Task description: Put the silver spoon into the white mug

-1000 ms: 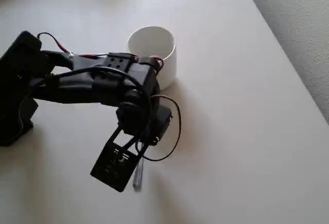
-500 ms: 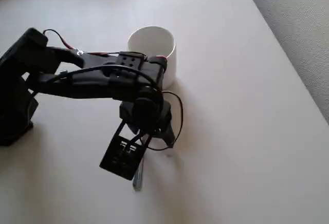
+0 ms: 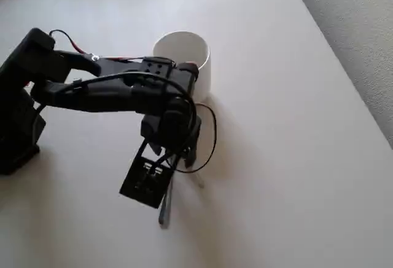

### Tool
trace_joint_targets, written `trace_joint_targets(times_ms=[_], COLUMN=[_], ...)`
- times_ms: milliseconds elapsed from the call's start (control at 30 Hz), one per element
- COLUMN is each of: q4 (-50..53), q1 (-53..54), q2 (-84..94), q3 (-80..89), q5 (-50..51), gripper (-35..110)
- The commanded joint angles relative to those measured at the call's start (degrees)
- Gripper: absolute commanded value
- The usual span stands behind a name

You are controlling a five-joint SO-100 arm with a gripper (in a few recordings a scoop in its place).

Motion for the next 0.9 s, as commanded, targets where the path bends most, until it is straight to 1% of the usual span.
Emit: trace_joint_targets(times_ms=[0, 133, 267, 533, 733, 867], q4=[0.70, 0.62, 0.44, 0.79, 0.79, 0.79], q1=[-1.32, -0.88, 0.18, 2.46, 1.76, 0.62], q2=[-2.29, -4.39, -2.90, 12.13, 24.52, 29.27], q3=[1.23, 0.97, 0.70, 2.20, 6.68, 8.79], q5=[-0.53, -0.88, -1.76, -4.13, -5.36, -5.36], gripper=[-2, -2, -2, -2, -2, -2])
